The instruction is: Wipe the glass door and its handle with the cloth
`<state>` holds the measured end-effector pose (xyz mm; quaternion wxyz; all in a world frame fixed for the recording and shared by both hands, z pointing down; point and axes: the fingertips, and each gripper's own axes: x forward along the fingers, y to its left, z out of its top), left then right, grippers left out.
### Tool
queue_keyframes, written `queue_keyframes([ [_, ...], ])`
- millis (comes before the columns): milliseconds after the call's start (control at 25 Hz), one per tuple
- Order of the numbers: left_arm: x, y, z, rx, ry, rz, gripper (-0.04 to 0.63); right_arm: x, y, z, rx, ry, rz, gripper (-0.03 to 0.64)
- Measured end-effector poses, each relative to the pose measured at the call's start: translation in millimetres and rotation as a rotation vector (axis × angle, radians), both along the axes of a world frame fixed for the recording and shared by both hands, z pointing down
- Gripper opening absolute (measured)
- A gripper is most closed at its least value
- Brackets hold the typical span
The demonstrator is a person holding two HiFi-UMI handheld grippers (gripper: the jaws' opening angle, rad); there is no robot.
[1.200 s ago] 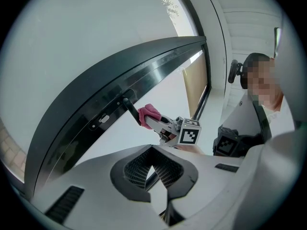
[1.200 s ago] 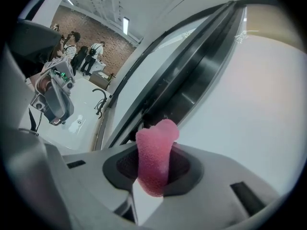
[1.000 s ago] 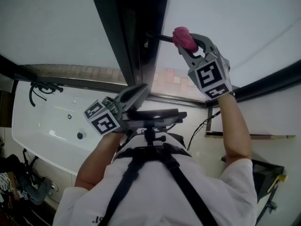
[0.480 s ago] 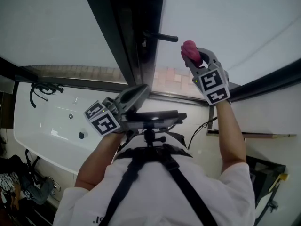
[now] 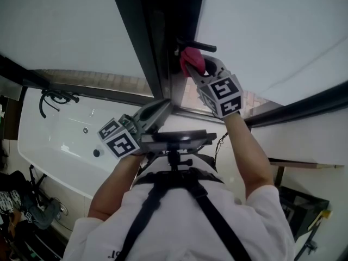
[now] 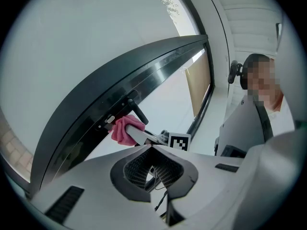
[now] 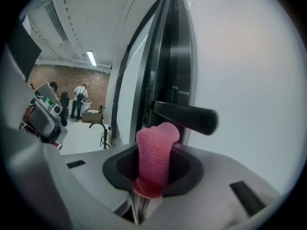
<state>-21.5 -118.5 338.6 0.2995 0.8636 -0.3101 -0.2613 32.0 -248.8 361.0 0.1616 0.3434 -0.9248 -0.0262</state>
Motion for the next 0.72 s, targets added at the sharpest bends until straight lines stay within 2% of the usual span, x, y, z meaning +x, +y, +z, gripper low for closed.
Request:
queue_keyframes([
  [400,-8,4,3,-0.003,0.009,-0.045,-0.008,-35,-24,-5,-0.1,-0.183,-0.009,0.103],
  [600,-8,4,4,-0.004,0.01,-0.048,-0.008,-36,-38,-13,-0.131,-0.26,0.01,0.101],
  [720,-8,5,3,-0.002,0.01,-0.047,-0.008,-32,-38,-18,-0.116,-0.271,0.02,0.101],
])
